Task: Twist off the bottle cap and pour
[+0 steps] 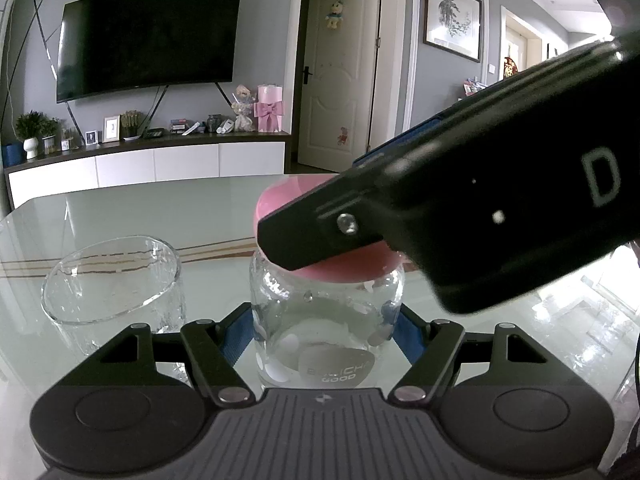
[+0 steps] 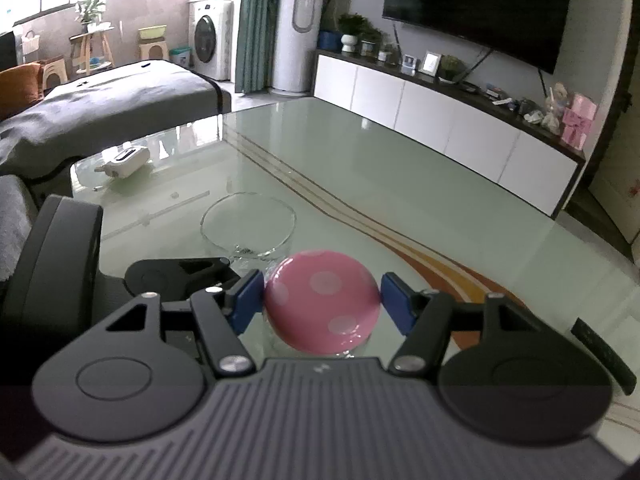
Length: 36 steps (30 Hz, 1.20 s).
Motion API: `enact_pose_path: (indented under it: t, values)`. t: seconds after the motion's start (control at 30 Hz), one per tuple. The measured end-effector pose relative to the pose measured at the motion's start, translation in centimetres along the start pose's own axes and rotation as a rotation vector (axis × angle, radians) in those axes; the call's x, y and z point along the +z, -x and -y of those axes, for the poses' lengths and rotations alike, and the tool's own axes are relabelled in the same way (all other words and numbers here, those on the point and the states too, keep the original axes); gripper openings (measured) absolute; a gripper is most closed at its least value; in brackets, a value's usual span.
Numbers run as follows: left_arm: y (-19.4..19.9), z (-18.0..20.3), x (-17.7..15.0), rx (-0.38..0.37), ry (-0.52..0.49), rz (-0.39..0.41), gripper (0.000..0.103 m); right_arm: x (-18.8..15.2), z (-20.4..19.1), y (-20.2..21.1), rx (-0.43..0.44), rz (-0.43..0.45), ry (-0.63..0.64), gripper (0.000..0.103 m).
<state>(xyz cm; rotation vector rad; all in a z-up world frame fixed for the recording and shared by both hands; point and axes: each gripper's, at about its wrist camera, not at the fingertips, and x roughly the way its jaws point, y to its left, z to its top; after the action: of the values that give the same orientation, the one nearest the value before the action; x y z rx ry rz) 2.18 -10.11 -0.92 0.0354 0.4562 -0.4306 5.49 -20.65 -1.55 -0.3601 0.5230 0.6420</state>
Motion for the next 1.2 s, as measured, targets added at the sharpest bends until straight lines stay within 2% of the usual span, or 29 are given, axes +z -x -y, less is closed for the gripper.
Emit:
enact_pose_path:
  t: [0.37, 0.73, 0.77, 0.87, 0.97, 1.03, 1.13, 1.2]
  values:
    - [-0.4, -0.5, 0.2, -0.002, 0.003, -0.002, 0.076, -0.3, 2.1, 0.2, 0.164, 0.032, 0.101, 0.065]
    - [-0.6, -1.1, 0.3, -0.004, 0.001, -0.003, 0.076, -0.4, 3.4, 0.6, 0.268, 0.055, 0.152, 0.065]
    - [-0.6, -1.2, 0.3, -0.004, 0.001, -0.003, 0.076, -0.4, 3.4, 0.6, 0.269, 0.054, 0.153, 0.068]
    - [-0.5, -1.4, 0.4, -0.006, 0.001, -0.003, 0.076, -0.5, 3.4, 0.9, 0.235, 0.074, 0.127, 0.085]
    - [-0.6, -1.5, 0.5, -0.007, 0.001, -0.003, 0.077, -0.6, 3.1, 1.3, 0.190, 0.088, 0.081, 0.086]
    - [-0.7, -1.6, 0.6, -0.007, 0.001, -0.003, 0.077, -0.8, 2.3, 1.3, 0.116, 0.074, 0.051, 0.085]
    - [-0.8, -1.7, 0.6, -0.007, 0.001, -0.003, 0.077, -1.2, 1.2, 1.5, 0.056, 0.074, -0.016, 0.084]
    - [-0.8, -1.7, 0.6, -0.006, 0.001, -0.003, 0.077, -1.4, 0.8, 1.6, 0.040, 0.079, -0.042, 0.083]
